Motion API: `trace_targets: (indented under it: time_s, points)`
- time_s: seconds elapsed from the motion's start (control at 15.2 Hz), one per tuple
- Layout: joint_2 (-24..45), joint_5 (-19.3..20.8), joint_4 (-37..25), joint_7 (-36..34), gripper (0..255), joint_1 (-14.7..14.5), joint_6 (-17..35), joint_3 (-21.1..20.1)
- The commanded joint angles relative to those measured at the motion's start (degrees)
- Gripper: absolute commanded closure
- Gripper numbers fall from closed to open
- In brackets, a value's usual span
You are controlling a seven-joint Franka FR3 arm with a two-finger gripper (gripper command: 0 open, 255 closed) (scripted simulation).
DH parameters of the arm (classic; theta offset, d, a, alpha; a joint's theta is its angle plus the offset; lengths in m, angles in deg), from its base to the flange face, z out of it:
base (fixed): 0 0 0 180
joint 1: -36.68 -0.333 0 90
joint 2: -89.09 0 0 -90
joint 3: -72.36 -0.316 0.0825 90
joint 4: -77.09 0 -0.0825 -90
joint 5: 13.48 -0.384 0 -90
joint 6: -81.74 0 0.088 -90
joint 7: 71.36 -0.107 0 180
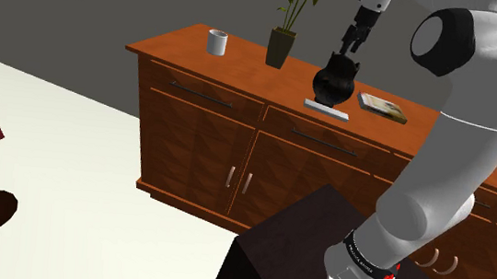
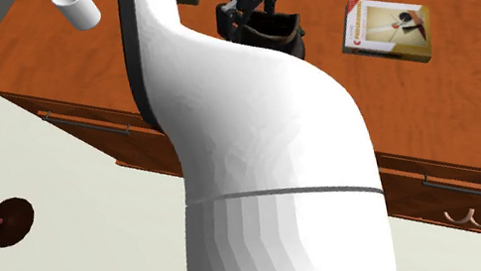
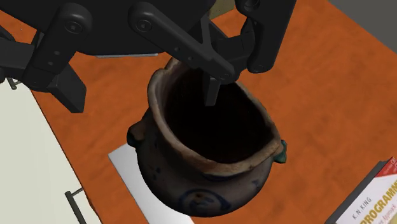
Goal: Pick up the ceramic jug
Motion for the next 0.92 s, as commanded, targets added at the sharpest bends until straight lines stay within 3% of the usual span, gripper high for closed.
trace_targets:
  time_s: [0.0,0.53,0.59,0.86]
  points:
    - [1.98,-0.88,-1.57,0.86,0,0.88,0.21,0.09]
    - [0.44,-0.14,5.63,0.55,0,-0.08,6.0,-0.04]
    - [0.36,-0.11,5.8,0.54,255,-0.11,6.1,-0.04]
    - [0.38,-0.11,5.72,0.53,255,-0.11,6.04,-0.05]
